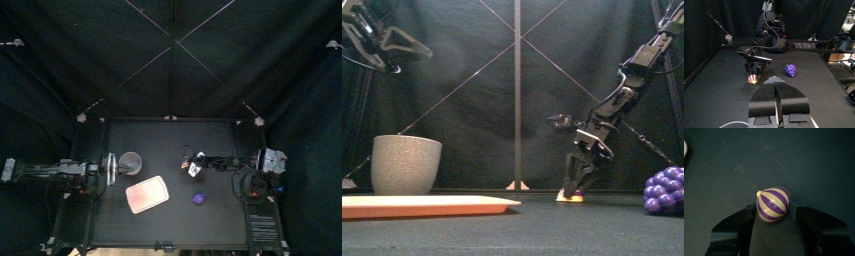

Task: Pick the onion then place it in the grey bowl
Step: Place onion in the grey bowl

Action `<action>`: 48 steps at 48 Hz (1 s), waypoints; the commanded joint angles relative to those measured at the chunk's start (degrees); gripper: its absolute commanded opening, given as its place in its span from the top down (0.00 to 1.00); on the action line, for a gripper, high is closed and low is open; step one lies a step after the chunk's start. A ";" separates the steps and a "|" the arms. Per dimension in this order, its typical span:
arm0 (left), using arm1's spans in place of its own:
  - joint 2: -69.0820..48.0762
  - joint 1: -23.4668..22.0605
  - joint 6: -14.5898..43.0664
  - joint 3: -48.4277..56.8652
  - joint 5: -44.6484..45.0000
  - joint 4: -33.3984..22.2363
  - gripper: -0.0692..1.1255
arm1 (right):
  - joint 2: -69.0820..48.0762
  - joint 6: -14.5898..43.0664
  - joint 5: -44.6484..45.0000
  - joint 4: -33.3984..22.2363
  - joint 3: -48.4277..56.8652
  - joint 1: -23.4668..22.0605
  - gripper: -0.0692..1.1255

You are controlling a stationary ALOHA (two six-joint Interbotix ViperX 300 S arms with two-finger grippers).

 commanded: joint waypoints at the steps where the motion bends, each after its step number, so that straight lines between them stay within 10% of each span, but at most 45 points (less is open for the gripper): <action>1: 0.09 0.18 -0.09 -0.79 -0.53 0.00 0.92 | -0.26 0.18 0.44 0.26 -0.18 0.70 0.32; 48: 0.09 0.18 0.00 -0.09 -0.53 0.00 0.92 | 2.02 0.00 -3.16 -10.20 -31.11 8.26 0.34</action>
